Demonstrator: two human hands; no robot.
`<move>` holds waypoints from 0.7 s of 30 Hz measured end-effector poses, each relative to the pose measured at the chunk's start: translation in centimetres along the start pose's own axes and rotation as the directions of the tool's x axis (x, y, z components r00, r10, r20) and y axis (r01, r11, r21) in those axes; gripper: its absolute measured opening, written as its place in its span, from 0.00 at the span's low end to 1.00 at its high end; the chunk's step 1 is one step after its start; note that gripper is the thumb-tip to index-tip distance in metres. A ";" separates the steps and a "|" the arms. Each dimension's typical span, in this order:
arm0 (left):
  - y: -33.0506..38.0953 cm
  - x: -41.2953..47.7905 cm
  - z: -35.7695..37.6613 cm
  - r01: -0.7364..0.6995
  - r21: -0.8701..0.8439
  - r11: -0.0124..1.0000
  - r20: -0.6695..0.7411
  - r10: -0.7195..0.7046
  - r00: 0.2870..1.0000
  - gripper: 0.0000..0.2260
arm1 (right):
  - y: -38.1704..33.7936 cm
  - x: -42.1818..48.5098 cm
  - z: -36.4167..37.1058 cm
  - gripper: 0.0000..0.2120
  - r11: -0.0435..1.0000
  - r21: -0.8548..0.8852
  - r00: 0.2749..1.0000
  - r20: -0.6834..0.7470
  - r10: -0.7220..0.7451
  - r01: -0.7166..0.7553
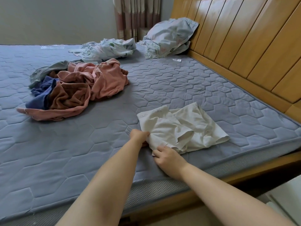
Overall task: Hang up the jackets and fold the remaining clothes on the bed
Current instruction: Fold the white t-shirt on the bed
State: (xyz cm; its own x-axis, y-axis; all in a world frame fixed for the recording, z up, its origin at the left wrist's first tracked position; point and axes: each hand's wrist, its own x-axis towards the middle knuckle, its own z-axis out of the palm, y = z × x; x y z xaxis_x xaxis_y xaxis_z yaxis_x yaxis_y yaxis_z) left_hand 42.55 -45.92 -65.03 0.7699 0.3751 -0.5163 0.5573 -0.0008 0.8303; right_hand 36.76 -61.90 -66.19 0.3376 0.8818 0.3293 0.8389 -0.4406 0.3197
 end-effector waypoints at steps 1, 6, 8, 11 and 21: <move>-0.4 -0.3 0.1 -0.009 0.028 1.000 -0.002 0.009 1.000 0.08 | 0.4 -0.4 -0.2 0.09 0.999 0.047 0.999 -0.049 0.009 -0.007; -1.7 0.7 1.2 -0.049 0.007 0.999 -0.004 0.049 0.999 0.13 | 3.0 0.3 -2.2 0.20 0.781 0.259 0.797 -0.063 0.601 -0.568; -1.5 0.5 1.5 -0.008 -0.129 0.992 0.059 0.015 0.998 0.16 | 4.1 -0.7 -1.5 0.22 0.644 0.079 0.636 0.293 0.714 -0.761; -0.9 -0.6 1.9 0.056 -0.199 0.978 0.212 -0.013 0.977 0.17 | 4.4 -3.1 -0.2 0.21 0.644 -0.018 0.512 0.591 0.623 -0.764; -0.9 -1.3 0.9 0.020 -0.149 0.989 0.198 0.010 0.980 0.16 | 4.3 -3.1 -2.7 0.17 0.690 0.169 0.695 0.365 0.620 -0.704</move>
State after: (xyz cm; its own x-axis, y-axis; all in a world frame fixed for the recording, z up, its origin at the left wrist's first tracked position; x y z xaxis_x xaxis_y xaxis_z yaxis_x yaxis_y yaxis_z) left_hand 41.35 -47.26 -65.28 0.8215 0.1842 -0.5396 0.5203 0.1448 0.8416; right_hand 38.17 -67.03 -63.47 0.9104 0.4009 0.1025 0.4129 -0.8964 -0.1614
